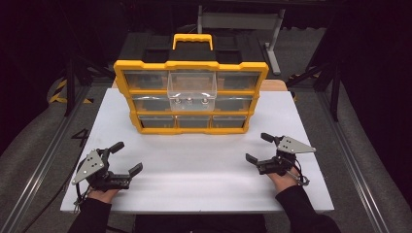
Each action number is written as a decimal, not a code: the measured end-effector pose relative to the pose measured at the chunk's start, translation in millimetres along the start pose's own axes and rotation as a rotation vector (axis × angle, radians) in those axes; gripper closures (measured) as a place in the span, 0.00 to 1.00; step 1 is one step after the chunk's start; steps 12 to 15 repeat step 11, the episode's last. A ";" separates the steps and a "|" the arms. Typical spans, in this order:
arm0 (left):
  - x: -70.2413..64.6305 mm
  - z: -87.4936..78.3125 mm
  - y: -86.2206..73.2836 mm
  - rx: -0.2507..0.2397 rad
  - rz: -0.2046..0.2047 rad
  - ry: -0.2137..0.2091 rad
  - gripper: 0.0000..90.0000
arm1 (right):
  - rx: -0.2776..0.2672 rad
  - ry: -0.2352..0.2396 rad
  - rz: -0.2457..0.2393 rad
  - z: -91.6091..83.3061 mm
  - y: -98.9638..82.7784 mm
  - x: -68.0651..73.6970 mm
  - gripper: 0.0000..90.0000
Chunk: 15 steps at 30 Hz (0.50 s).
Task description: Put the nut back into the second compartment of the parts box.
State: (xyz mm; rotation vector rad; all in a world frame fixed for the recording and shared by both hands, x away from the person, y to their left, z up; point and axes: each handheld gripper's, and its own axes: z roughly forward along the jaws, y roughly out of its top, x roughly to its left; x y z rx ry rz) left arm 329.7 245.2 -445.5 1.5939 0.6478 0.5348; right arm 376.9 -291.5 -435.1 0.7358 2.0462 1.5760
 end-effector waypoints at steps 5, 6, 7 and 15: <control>0.7 2.8 -0.7 -0.004 -0.004 0.028 0.02 | 0.004 -0.007 -0.010 1.9 -0.7 2.7 0.00; 0.9 2.8 -0.5 -0.009 0.000 0.034 0.02 | 0.008 -0.006 -0.010 1.8 -0.7 3.4 0.00; 0.9 2.6 -0.2 -0.011 0.001 0.039 0.02 | 0.008 0.000 -0.009 2.1 -1.0 3.8 0.00; 1.2 2.2 0.5 -0.007 0.023 0.052 0.02 | 0.008 0.004 -0.009 1.5 -1.0 4.8 0.00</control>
